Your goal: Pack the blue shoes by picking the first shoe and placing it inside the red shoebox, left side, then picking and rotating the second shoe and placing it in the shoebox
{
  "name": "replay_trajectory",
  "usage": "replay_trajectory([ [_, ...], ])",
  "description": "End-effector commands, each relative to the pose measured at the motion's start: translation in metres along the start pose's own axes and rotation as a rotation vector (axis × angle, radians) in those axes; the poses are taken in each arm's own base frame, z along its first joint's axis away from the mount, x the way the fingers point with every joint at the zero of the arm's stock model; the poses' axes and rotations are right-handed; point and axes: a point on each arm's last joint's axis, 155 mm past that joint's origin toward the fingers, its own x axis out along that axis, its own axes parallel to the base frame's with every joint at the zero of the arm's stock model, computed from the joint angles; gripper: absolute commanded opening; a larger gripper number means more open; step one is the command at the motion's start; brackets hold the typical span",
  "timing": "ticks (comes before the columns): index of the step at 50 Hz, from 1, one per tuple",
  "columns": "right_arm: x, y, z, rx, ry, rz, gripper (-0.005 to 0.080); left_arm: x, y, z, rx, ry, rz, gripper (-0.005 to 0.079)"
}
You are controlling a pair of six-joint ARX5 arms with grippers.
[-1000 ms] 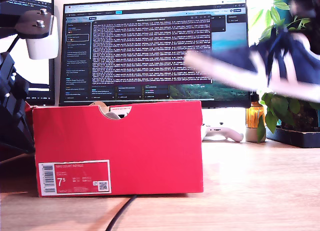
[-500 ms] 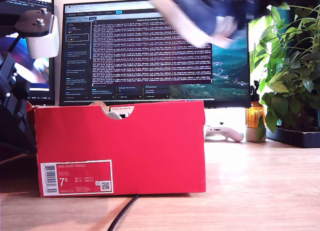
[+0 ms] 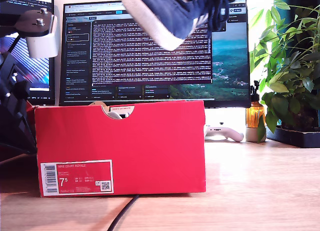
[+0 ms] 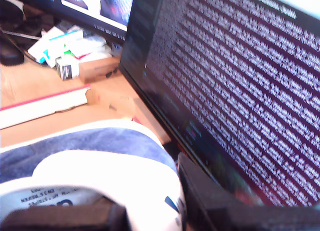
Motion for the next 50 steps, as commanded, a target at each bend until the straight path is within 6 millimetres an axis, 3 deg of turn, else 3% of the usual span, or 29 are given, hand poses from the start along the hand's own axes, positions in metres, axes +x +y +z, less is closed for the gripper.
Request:
replay_trajectory([
  [1, 0.009, 0.0, 0.009, 0.0, -0.035, 0.009, -0.0012, 0.0, 0.0, 0.005, -0.006, -0.013, -0.005, -0.0016],
  [34, 0.069, 0.0, -0.032, -0.109, -0.006, 0.023, -0.0012, 0.0, -0.006, 0.009, -0.002, -0.035, -0.037, -0.0016],
  [50, 0.091, 0.021, -0.056, -0.198, 0.044, 0.085, -0.0012, 0.0, -0.007, 0.009, -0.002, -0.036, -0.04, -0.0016],
])
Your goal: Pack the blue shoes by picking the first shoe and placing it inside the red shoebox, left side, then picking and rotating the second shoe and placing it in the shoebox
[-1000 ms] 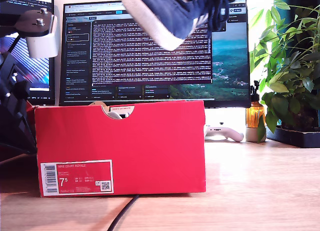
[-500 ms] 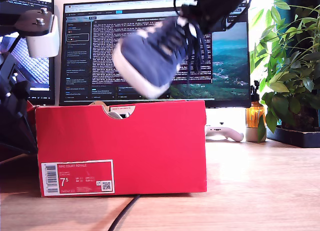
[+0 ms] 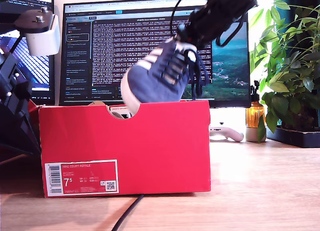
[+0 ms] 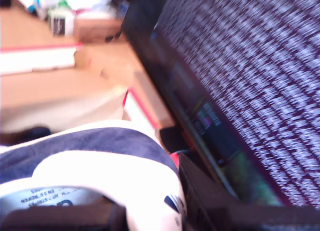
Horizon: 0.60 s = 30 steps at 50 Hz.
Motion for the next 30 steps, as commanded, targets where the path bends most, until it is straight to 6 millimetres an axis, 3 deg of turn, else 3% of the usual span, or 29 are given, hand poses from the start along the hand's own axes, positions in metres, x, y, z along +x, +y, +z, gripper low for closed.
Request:
replay_trajectory([
  [1, 0.005, 0.006, 0.014, -0.038, -0.03, 0.012, -0.0012, 0.0, 0.0, 0.005, -0.001, -0.012, -0.005, -0.0016],
  [30, 0.044, 0.024, -0.044, -0.249, 0.176, 0.002, -0.0012, 0.0, -0.001, 0.004, 0.0, -0.01, -0.01, -0.0016],
])
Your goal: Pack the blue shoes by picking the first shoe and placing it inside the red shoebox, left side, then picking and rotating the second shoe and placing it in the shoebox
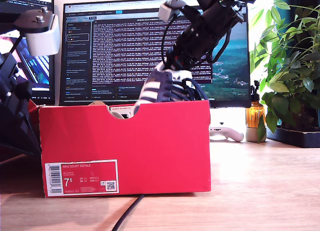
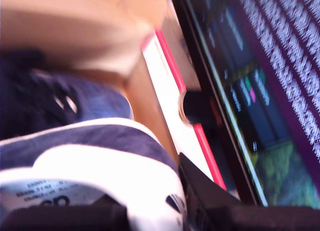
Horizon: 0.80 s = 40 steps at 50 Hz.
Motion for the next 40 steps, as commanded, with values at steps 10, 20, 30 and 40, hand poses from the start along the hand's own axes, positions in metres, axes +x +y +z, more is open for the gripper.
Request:
replay_trajectory([
  [10, 0.026, 0.032, -0.017, -0.041, 0.1, 0.05, -0.0012, 0.0, -0.001, 0.004, -0.001, -0.01, -0.007, -0.0016],
  [20, 0.039, 0.061, -0.015, -0.062, 0.128, 0.101, -0.0012, 0.0, -0.002, 0.005, -0.001, -0.015, -0.013, -0.0016],
  [30, 0.046, 0.086, -0.019, -0.092, 0.19, 0.136, 0.0112, 0.0, -0.002, 0.005, -0.001, -0.015, -0.013, -0.0016],
  [40, 0.048, 0.081, -0.017, -0.11, 0.215, 0.088, 0.0182, 0.0, -0.002, 0.005, -0.002, -0.015, -0.013, -0.0016],
])
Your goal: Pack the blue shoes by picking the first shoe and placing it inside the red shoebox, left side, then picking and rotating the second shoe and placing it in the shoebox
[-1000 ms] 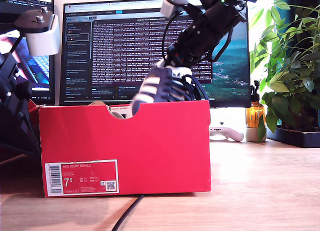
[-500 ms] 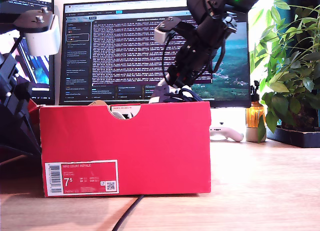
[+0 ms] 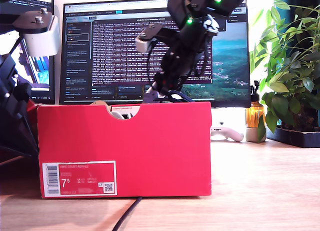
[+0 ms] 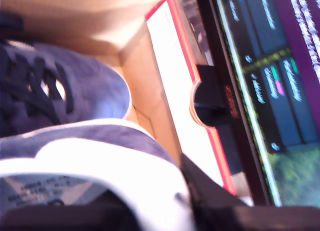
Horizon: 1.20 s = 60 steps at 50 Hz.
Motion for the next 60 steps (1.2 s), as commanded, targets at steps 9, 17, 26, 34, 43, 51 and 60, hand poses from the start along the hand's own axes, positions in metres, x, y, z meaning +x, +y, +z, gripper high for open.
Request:
replay_trajectory([
  [9, 0.022, 0.044, -0.019, -0.035, 0.097, 0.062, 0.0187, 0.0, 0.001, 0.007, -0.003, -0.019, -0.002, -0.0016],
  [17, 0.021, 0.033, -0.028, -0.036, 0.147, 0.007, 0.0293, 0.0, 0.001, 0.007, -0.004, -0.02, -0.002, -0.0016],
  [26, 0.021, 0.026, -0.029, -0.035, 0.16, -0.025, 0.033, 0.0, 0.001, 0.008, -0.005, -0.023, 0.001, -0.0016],
  [34, 0.016, 0.009, -0.023, -0.034, 0.169, -0.101, 0.0329, 0.0, 0.001, 0.007, -0.005, -0.022, 0.0, -0.0016],
  [43, -0.006, -0.023, -0.004, -0.018, 0.183, -0.194, 0.0314, 0.0, 0.001, 0.008, -0.004, -0.022, 0.0, -0.0016],
  [51, -0.028, -0.027, 0.007, 0.023, 0.215, -0.133, 0.0221, 0.0, 0.001, 0.008, -0.005, -0.023, 0.0, -0.0016],
  [60, -0.048, -0.016, 0.01, 0.147, 0.249, -0.024, 0.0202, 0.0, 0.001, 0.008, -0.005, -0.023, 0.0, -0.0016],
])
